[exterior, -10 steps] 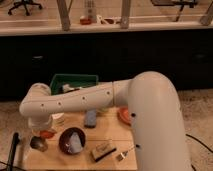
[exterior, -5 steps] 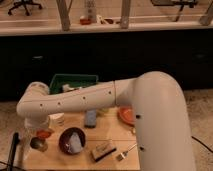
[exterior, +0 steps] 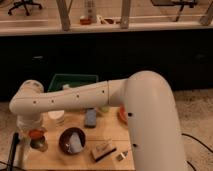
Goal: Place apple in metal cup
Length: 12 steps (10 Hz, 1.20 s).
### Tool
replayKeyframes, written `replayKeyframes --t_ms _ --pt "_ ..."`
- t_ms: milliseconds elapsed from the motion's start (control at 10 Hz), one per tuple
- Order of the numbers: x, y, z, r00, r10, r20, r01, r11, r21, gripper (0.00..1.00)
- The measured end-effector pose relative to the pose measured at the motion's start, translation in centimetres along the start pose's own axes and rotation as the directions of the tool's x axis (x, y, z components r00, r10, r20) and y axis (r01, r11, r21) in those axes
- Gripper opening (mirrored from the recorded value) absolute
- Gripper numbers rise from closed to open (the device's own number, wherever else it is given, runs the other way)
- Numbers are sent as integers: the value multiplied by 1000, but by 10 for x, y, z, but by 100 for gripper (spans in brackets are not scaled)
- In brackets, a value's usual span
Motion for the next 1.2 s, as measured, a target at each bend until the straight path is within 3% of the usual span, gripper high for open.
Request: replayKeyframes --t_ms 600,700,1200 --pt "-2 -10 12 999 -15 41 15 1000 20 2" --pt "-2 -10 12 999 -13 47 12 1000 22 7" --pt "-3 -12 14 997 -18 77 16 1000 27 60"
